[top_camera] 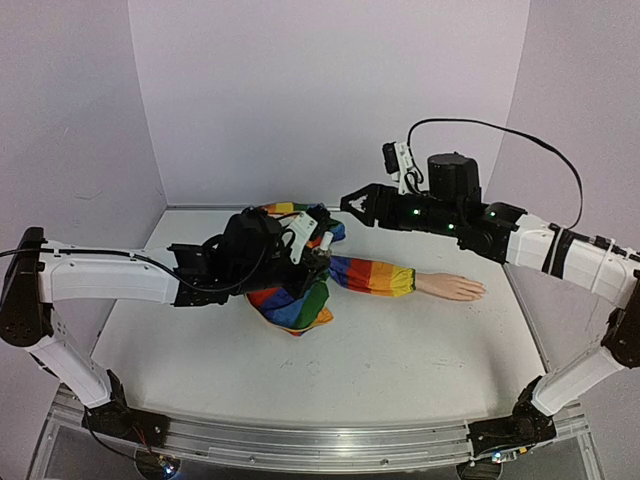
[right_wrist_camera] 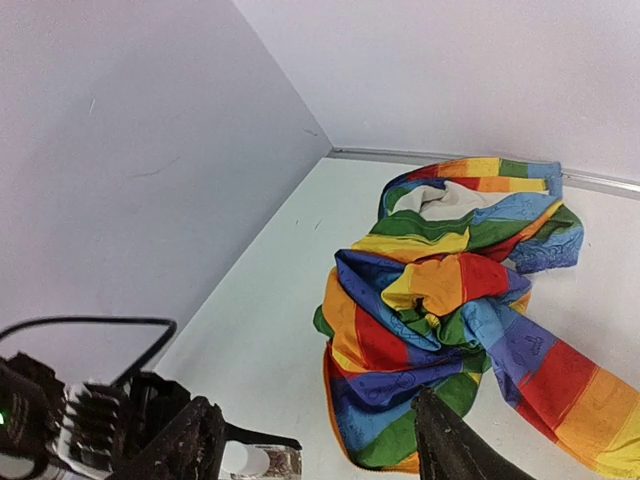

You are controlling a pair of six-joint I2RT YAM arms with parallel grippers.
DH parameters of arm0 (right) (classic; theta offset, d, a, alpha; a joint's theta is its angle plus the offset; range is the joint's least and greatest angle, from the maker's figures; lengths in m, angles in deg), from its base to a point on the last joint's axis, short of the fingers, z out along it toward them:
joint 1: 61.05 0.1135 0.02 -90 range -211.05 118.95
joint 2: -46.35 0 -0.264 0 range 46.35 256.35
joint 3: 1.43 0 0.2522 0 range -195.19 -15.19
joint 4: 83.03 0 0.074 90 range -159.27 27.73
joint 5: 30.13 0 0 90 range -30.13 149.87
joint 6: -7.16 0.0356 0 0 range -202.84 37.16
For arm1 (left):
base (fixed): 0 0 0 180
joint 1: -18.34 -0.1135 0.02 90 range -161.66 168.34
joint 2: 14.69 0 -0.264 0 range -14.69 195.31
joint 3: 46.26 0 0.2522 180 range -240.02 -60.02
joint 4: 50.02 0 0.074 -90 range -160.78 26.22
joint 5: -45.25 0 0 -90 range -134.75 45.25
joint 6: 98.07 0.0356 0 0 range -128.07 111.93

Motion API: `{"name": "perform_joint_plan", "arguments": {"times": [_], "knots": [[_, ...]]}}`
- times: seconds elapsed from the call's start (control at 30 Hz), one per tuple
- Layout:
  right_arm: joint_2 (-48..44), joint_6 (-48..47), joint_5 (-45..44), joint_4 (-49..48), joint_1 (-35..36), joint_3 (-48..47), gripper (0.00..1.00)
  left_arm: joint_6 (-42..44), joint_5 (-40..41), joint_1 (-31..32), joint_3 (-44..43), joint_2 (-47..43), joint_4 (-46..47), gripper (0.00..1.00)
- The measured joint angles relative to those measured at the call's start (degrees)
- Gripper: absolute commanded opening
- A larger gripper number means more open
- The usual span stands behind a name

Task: Paint the nails

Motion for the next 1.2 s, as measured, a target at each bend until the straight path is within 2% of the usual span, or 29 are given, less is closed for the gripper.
{"name": "perform_joint_plan", "arguments": {"times": [0.2,0.47,0.57,0.63,0.77,0.87,0.9,0.97,1.07,1.1,1.2], "knots": [[4.87,4.70,-4.48,2.05,3.06,-5.35,0.63,1.31,4.87,0.63,-0.31,1.75,-0.79,0.00],[10.78,7.08,-6.97,4.66,7.37,-6.84,0.49,1.29,9.22,0.57,-1.75,2.23,-2.60,0.00],[11.23,7.72,-7.93,4.85,8.31,-6.99,0.39,1.09,10.16,0.59,-2.23,2.25,-3.19,0.00],[11.39,7.89,-8.15,4.85,8.61,-7.32,0.28,0.74,10.10,0.63,-2.43,2.25,-3.26,0.00],[11.52,8.57,-8.33,4.48,9.01,-7.61,0.15,-0.37,10.01,0.68,-2.60,2.25,-3.72,0.00],[11.52,8.50,-8.44,4.50,9.05,-7.61,0.00,-1.73,9.49,0.66,-2.62,2.21,-4.09,0.00],[11.52,8.41,-8.50,4.63,9.05,-7.58,0.00,-2.03,8.90,0.52,-2.62,2.19,-4.20,0.00],[11.47,7.17,-7.89,4.52,8.81,-7.26,0.00,-3.43,3.58,-1.22,-2.62,1.88,-4.74,0.00],[9.97,2.73,-1.73,0.46,6.67,-3.85,0.00,-5.57,-13.29,-6.01,-2.62,1.09,-5.51,0.00],[8.87,0.59,4.48,-2.10,5.18,-1.75,0.00,-6.03,-22.91,-8.15,-2.62,0.85,-5.35,0.00],[6.62,-4.66,26.21,-7.63,0.96,2.16,0.00,-6.29,-43.30,-10.95,-2.62,0.59,-3.91,0.00]]}}
